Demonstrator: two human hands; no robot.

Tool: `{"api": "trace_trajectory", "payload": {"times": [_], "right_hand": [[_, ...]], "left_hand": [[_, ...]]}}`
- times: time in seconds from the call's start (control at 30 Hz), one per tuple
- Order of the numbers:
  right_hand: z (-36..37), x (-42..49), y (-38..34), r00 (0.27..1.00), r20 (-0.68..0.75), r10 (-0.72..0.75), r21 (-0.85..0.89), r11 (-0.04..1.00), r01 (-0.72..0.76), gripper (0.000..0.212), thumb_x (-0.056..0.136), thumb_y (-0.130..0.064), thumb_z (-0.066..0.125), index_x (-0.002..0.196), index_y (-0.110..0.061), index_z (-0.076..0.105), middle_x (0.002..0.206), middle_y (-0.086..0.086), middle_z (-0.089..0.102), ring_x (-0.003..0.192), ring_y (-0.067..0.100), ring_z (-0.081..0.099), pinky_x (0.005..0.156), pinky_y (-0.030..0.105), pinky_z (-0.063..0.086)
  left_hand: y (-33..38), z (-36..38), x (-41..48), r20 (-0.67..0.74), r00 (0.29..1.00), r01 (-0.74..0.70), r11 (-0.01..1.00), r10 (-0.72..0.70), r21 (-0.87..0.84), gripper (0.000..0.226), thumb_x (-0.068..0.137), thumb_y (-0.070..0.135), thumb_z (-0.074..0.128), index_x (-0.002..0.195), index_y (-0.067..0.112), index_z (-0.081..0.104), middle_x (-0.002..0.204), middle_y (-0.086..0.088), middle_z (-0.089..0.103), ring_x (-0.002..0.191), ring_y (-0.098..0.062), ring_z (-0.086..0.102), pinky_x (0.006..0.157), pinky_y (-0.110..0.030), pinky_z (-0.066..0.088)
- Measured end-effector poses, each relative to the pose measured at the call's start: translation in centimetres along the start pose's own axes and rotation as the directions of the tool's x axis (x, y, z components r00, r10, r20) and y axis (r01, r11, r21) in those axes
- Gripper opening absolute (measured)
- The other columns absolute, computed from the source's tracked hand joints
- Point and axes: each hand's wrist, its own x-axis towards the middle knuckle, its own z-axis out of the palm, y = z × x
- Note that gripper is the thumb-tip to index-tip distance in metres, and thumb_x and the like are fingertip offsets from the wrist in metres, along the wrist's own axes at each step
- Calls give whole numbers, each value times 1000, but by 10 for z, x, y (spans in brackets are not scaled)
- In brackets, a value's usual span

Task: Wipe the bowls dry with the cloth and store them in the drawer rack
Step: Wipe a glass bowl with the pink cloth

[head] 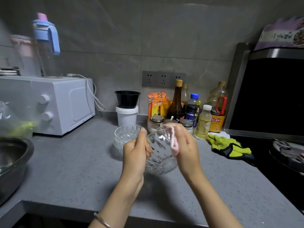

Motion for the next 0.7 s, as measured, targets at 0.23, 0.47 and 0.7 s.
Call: {"api": "trace_trajectory", "payload": {"times": [0.23,0.47,0.7], "right_hand": [[-14,8,0,939,-23,343,161,928,-335,52,96,-32,48,58,3,51,49,12,44,36,16,39,39,18,29],[-15,18,-7,980,133,149,-87,987,-138,51,96,-23,46,52,2,50,44,8,40,35,13,33,36,21,27],[-3,-6,6,995,49,-91,-19,996,92,45,96,-45,31,105,-19,67,98,-1,68,85,6,62,73,20,47]], "left_hand": [[-9,-16,11,172,981,87,996,-91,35,41,94,41,50,80,4,62,73,-16,58,72,-24,55,71,-26,46],[17,-10,7,402,871,-427,841,284,332,56,91,54,38,49,22,54,41,4,44,44,-10,44,51,-34,40],[11,-8,9,100,981,-181,976,169,121,58,96,31,49,40,21,41,43,2,37,43,-12,36,48,-22,30]]}}
